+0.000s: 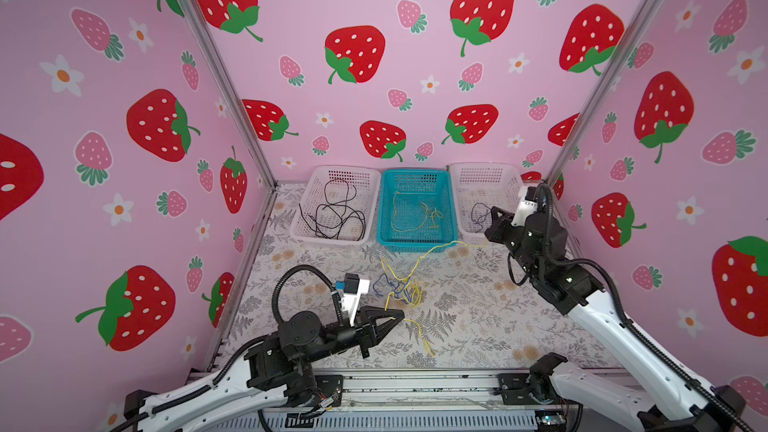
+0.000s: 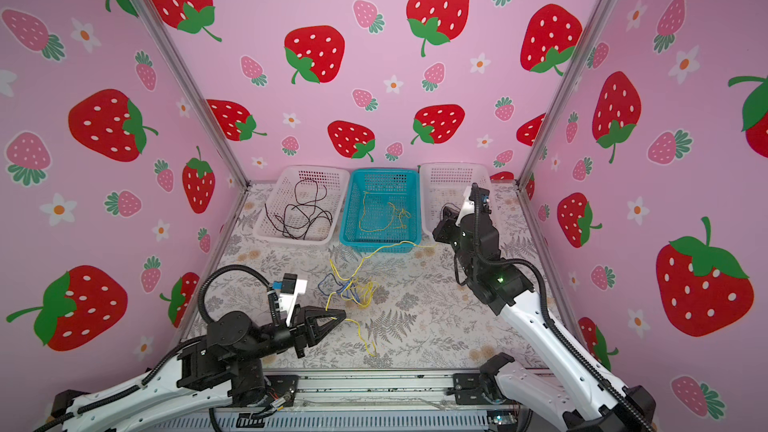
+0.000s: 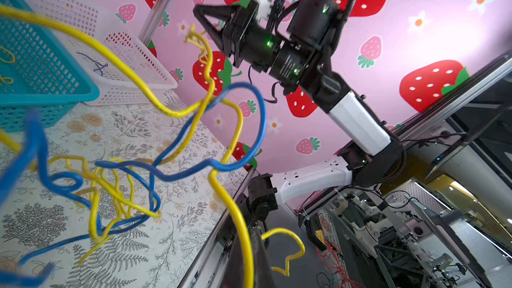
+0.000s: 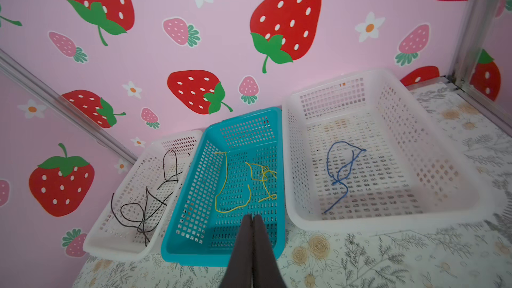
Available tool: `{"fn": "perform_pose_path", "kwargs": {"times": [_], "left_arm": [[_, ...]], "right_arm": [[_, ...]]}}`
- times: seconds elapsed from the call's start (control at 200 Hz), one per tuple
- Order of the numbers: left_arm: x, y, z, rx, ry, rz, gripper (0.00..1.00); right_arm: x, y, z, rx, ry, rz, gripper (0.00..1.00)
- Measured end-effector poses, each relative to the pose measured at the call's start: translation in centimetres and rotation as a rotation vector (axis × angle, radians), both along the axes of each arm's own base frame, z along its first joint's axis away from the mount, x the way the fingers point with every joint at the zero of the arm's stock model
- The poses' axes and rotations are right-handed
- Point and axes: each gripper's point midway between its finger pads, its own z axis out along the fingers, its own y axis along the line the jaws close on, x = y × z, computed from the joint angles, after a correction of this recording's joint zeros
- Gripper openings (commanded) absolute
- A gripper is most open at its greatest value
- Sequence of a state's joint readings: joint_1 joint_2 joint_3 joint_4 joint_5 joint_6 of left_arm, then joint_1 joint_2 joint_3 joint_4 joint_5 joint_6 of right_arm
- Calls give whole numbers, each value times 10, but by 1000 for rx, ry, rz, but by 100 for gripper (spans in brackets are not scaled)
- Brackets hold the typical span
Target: Untangle the cables
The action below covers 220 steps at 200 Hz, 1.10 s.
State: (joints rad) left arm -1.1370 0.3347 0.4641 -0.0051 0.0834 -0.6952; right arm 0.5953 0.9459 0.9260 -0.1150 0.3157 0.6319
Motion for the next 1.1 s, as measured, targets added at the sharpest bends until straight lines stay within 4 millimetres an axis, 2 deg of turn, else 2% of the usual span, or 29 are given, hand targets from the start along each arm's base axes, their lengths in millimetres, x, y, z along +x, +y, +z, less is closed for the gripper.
{"fn": "perform_pose_path", "kwargs": {"times": [0.085,0.17,0.335,0.405,0.495,0.61,0.68,0.825,1.015,1.1], "left_arm": [[-5,17,5,-3,-12,13,0],[-8,25,3,23,-9,17,0],[-11,24,-13,123,22,1,0],[-11,22,-22,187,39,-6,0],[-8,21,-31,281,59,2,0],[-2,21,-43,376,75,25,0],[4,24,-57,449,94,55,0],[25,32,-87,564,180,136,0],[46,40,-123,614,321,192,0],[52,41,-132,635,360,208,0]], "right_arm": [[-6,-16,-14,4,21,-33,0],[-9,-29,-29,4,47,-63,0],[-8,-54,-73,-1,142,-117,0],[-10,-71,-92,-13,189,-161,0],[-13,-92,-99,-6,212,-209,0],[-16,-115,-92,31,199,-252,0],[-19,-126,-86,46,192,-277,0],[-24,-137,-64,114,161,-283,0],[-30,-130,-8,203,66,-212,0],[-36,-124,12,229,26,-174,0]]}}
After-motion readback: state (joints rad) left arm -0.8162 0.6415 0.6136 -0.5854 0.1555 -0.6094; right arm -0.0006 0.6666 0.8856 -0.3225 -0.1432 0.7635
